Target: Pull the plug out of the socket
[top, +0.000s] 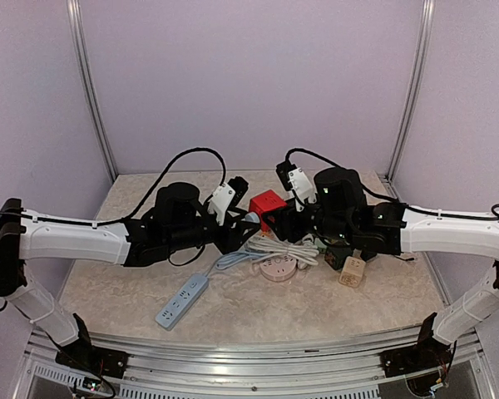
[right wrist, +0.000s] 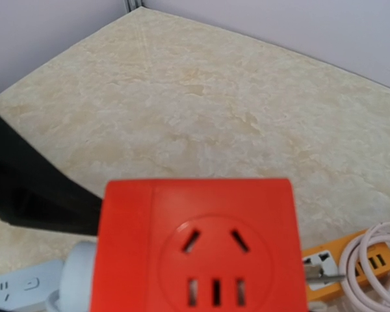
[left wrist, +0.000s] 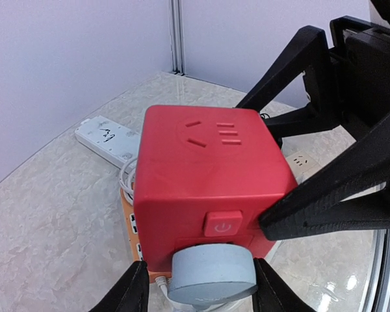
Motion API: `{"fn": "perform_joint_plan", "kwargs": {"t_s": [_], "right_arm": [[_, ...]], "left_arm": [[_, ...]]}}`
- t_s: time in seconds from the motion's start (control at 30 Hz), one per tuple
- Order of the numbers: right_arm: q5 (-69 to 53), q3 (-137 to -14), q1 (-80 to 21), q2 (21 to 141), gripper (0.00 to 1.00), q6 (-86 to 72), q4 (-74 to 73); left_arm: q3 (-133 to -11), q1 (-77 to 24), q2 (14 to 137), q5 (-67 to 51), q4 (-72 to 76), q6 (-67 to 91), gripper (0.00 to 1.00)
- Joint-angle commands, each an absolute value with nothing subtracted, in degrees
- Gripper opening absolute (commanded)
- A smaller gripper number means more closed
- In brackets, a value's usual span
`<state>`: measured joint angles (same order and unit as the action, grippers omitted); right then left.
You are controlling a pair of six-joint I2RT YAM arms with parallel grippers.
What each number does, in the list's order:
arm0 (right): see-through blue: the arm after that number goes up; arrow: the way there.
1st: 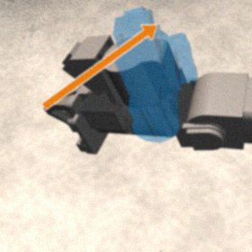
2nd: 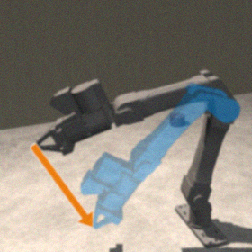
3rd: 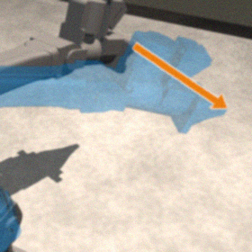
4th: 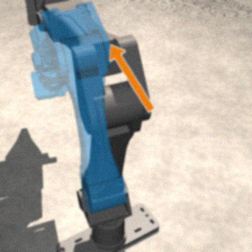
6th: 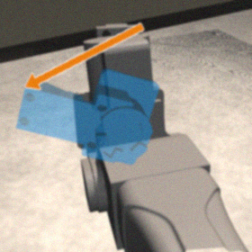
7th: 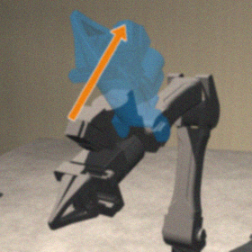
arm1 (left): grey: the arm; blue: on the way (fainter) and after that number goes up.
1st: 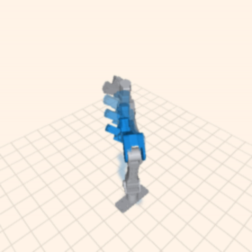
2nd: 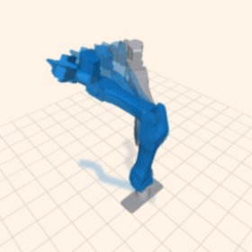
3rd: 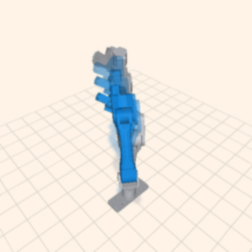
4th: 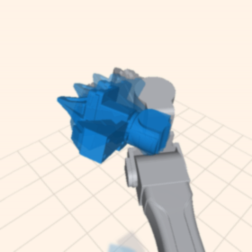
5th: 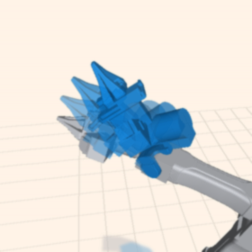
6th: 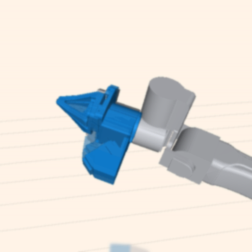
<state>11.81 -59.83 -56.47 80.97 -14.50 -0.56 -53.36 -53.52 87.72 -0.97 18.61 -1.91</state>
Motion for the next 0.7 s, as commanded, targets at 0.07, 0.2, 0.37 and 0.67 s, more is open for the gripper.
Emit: {"fn": "perform_joint_plan", "kwargs": {"t_s": [0.07,0.2,0.37,0.67], "right_arm": [[12.37,-62.45,-56.88,78.78,0.0,-14.16,5.26],[12.38,-62.63,-56.98,79.02,0.0,-14.09,4.99],[12.61,-62.95,-57.08,79.59,0.0,-13.99,4.46],[14.4,-64.51,-57.84,82.41,0.0,-12.19,1.85]], "left_arm": [[-55.5,-53.96,89.44,2.83,17.23,-3.25,0.5],[-56.13,-54.11,89.8,3.67,17.23,-3.47,0.45],[-56.66,-54.36,89.96,4.12,17.15,-4.12,0.37],[-56.88,-54.75,90.18,4.29,16.61,-4.83,0.21]]}}
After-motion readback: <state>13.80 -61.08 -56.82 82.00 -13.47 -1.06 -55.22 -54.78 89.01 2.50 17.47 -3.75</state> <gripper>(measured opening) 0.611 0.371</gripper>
